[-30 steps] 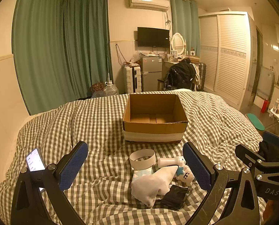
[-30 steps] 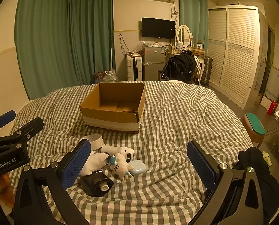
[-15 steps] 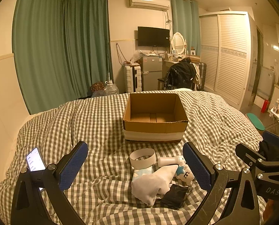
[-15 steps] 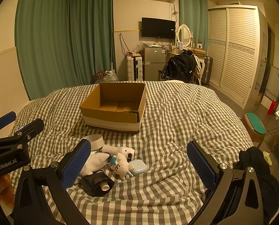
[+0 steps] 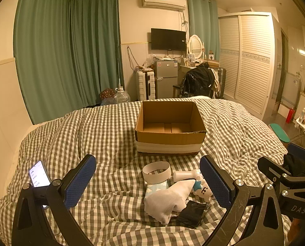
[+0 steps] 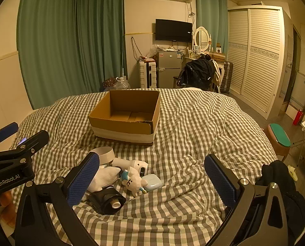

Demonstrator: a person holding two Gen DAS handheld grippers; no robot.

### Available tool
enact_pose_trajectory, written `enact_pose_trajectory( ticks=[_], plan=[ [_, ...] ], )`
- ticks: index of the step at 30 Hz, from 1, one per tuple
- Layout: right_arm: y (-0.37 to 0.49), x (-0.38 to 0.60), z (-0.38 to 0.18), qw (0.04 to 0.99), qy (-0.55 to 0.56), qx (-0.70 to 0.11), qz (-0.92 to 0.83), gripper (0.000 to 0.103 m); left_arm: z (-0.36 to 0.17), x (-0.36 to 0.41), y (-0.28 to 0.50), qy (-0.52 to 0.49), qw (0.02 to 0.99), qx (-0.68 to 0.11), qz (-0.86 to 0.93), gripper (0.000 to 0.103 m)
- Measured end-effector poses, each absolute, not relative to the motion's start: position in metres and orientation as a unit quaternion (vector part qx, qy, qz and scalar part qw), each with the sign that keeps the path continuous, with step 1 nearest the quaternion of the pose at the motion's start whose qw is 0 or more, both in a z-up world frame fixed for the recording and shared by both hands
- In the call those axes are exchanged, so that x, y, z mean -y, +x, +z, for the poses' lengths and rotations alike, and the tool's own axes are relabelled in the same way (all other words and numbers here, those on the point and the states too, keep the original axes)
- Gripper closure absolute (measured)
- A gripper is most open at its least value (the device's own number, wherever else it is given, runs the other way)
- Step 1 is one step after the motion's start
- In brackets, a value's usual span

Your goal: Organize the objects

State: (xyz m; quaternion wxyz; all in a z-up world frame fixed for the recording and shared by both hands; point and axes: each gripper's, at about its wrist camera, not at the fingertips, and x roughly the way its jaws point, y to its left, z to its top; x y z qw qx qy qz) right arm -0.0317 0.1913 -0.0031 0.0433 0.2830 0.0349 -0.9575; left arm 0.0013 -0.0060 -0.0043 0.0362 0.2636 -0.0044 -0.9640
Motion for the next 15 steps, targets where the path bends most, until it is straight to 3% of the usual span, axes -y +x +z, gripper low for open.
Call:
enact_pose_trajectory(
  ticks=[15],
  plan=[
    [-0.0295,-0.1855,0.0014,0.046,0.284,-0.038,-0.957,0.000,0.0005,0.0093,-0.0026,0.273,0.036,0.000,-0.961,0.000]
  ],
)
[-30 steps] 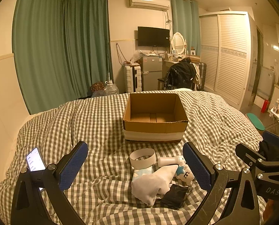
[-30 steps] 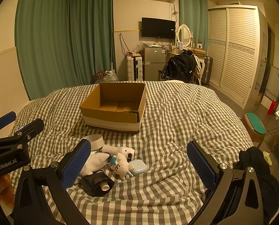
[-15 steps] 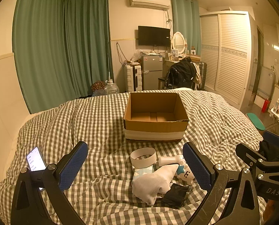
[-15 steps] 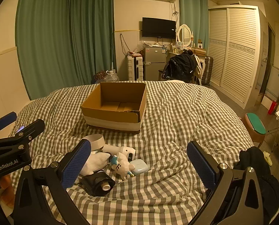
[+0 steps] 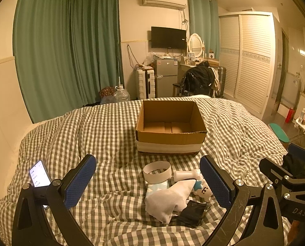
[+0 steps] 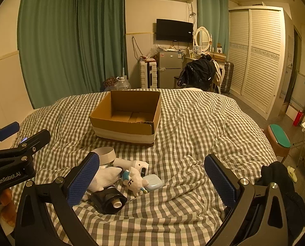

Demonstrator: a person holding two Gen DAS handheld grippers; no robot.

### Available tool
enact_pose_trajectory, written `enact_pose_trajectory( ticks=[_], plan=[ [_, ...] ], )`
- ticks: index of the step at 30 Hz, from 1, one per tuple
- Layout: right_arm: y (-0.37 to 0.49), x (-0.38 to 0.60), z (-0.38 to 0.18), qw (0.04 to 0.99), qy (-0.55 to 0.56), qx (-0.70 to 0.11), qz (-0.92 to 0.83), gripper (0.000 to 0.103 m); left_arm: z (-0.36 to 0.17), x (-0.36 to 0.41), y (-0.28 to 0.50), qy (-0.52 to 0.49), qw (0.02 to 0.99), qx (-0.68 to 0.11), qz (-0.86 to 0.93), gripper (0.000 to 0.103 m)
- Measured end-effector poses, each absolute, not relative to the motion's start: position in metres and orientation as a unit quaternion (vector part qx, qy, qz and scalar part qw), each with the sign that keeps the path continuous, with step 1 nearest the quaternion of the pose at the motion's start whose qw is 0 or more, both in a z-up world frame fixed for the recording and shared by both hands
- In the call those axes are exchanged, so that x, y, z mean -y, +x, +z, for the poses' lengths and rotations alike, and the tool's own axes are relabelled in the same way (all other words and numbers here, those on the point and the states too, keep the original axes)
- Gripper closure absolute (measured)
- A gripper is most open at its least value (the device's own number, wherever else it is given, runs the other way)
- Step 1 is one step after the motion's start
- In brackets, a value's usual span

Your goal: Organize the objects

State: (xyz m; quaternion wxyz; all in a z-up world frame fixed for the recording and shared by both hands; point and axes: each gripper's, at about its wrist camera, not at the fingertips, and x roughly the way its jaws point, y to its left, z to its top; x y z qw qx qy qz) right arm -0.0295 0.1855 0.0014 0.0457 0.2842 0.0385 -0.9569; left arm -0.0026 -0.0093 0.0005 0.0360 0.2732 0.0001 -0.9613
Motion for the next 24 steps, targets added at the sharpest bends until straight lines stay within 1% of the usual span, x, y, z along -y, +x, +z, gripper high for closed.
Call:
enact_pose_trajectory(
  ticks=[11,17,24],
  plan=[
    [-0.040,-0.182,-0.001,0.053,0.300,-0.049,-0.951,0.000,-0.009,0.009,-0.021,0.304,0.033,0.000,-0.952,0.000],
    [-0.056,-0.180,-0.018,0.053,0.328,-0.050,-0.942,0.000,-0.034,0.012,-0.041,0.343,0.033,0.002,-0.939,0.000],
    [-0.078,-0.180,-0.046,0.050,0.370,-0.053,-0.926,0.000,-0.074,0.018,-0.067,0.398,0.030,0.006,-0.917,0.000]
  ],
)
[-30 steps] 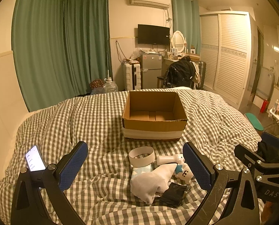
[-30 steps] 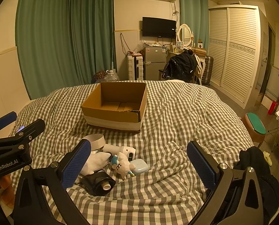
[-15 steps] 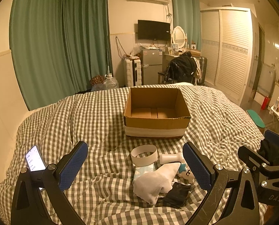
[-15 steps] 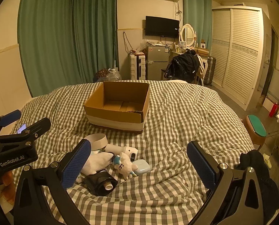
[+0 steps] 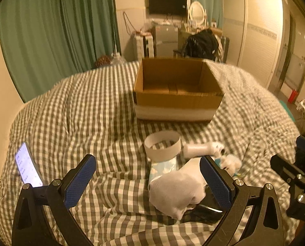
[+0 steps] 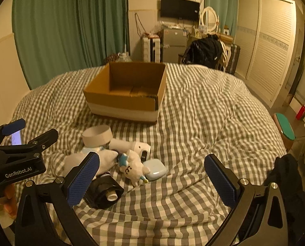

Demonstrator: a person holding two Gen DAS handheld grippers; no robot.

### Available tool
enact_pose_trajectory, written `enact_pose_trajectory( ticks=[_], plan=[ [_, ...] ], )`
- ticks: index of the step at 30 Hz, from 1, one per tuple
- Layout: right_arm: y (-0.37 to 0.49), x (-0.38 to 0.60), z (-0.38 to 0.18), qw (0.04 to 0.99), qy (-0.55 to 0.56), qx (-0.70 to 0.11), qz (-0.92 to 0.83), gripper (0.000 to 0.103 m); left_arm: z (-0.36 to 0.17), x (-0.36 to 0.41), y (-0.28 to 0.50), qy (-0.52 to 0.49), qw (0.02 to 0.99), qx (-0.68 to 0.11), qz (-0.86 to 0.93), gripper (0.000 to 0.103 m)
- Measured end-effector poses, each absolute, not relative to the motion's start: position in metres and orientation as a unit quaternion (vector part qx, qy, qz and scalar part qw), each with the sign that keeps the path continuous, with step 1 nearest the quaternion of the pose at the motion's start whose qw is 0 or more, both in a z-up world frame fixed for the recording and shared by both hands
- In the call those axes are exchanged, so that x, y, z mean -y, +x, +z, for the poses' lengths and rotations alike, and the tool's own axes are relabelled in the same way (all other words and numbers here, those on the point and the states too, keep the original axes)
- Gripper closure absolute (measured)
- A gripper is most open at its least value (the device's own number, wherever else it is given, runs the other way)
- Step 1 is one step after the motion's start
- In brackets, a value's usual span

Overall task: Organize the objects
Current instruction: 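Grasp the white sock with the left tool while the right tool grasps the white plush cat toy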

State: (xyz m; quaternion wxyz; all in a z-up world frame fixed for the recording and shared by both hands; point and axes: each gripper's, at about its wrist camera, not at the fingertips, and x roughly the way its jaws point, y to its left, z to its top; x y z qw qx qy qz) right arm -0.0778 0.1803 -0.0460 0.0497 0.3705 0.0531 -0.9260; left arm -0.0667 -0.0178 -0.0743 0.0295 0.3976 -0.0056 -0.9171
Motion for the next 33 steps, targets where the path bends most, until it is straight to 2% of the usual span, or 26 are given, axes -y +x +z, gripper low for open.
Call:
enact_pose_trajectory(
  ticks=[9,18,20,22,23,27,30,32,33],
  plan=[
    [-0.113,-0.178,-0.094,0.056,0.436,-0.057,-0.896,0.002,-0.129,0.015,-0.090,0.477,-0.001,0.004,-0.879,0.000],
    [-0.150,-0.181,-0.139,0.068,0.503,-0.057,-0.860,0.013,-0.162,-0.004,-0.100,0.530,-0.078,-0.001,-0.845,0.002],
    [-0.153,-0.181,-0.146,0.072,0.513,-0.057,-0.854,0.020,-0.170,-0.007,-0.101,0.544,-0.094,-0.002,-0.834,0.008],
    [-0.157,-0.181,-0.153,0.080,0.525,-0.051,-0.846,0.021,-0.174,-0.009,-0.102,0.551,-0.112,-0.011,-0.827,0.021],
    [-0.160,-0.181,-0.157,0.084,0.531,-0.049,-0.842,0.024,-0.173,-0.009,-0.101,0.552,-0.119,-0.016,-0.825,0.024],
    [-0.165,-0.176,-0.167,0.107,0.545,-0.048,-0.830,0.030,-0.171,-0.010,-0.101,0.552,-0.121,-0.021,-0.825,0.032],
    [-0.165,-0.170,-0.171,0.123,0.550,-0.054,-0.825,0.039,-0.165,-0.011,-0.098,0.549,-0.107,-0.007,-0.829,0.037],
    [-0.164,-0.166,-0.170,0.137,0.547,-0.057,-0.824,0.056,-0.162,-0.008,-0.098,0.547,-0.103,-0.004,-0.831,0.038],
    [-0.163,-0.164,-0.169,0.141,0.544,-0.059,-0.825,0.056,-0.160,-0.008,-0.097,0.545,-0.100,-0.004,-0.832,0.039]
  ],
)
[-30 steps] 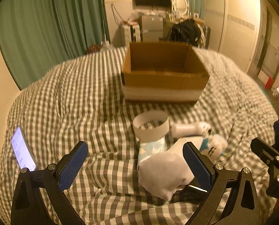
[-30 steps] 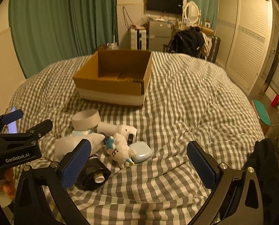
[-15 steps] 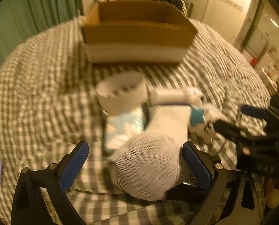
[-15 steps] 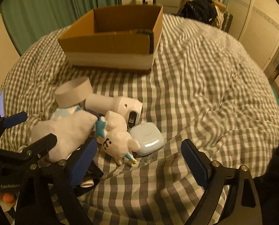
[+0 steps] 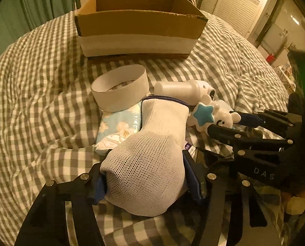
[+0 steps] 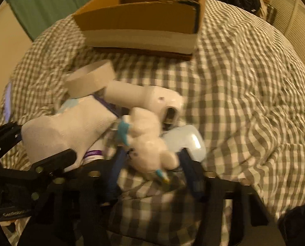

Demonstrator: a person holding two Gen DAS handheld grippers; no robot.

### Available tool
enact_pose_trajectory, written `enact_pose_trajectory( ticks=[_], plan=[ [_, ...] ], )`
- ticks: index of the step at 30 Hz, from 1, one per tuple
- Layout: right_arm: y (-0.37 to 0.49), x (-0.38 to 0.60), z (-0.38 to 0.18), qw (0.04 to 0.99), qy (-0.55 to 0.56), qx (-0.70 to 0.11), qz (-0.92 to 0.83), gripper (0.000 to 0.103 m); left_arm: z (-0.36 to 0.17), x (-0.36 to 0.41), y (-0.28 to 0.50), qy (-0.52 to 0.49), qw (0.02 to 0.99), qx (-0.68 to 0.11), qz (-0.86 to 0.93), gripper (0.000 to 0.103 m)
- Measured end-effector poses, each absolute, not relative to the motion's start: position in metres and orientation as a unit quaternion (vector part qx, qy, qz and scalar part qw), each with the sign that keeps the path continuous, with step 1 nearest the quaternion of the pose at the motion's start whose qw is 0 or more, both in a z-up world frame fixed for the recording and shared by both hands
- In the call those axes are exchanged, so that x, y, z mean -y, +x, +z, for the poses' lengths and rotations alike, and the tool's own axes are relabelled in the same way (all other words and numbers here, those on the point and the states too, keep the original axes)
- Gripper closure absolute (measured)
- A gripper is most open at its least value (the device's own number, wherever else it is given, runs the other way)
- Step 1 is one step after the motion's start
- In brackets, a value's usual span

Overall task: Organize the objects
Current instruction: 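Grasp the white sock with the left tool while the right tool grasps the white plush cat toy, then carry the sock and toy into the cardboard box and open both tools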

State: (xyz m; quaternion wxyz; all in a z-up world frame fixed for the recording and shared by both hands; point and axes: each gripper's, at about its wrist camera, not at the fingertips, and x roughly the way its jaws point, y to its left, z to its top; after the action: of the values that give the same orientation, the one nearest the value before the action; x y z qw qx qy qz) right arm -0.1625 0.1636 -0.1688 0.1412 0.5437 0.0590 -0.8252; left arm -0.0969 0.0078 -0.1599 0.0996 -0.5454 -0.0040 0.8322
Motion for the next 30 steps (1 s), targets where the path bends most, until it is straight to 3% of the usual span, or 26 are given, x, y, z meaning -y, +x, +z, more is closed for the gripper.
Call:
enact_pose_trajectory(
  ticks=[4,13,30],
  plan=[
    [-0.156,-0.157,-0.164,0.140,0.533,-0.073,-0.832,0.065,-0.150,-0.004,-0.092,-0.536,0.092,0.001,0.839,0.039],
    [-0.130,-0.158,-0.128,0.122,0.483,-0.076,-0.864,0.065,-0.114,0.003,-0.072,-0.498,0.083,0.004,0.863,0.040],
    [-0.091,-0.148,-0.008,0.119,0.366,-0.093,-0.918,0.065,-0.014,0.009,-0.074,-0.399,0.075,-0.007,0.914,0.040]
  ],
)
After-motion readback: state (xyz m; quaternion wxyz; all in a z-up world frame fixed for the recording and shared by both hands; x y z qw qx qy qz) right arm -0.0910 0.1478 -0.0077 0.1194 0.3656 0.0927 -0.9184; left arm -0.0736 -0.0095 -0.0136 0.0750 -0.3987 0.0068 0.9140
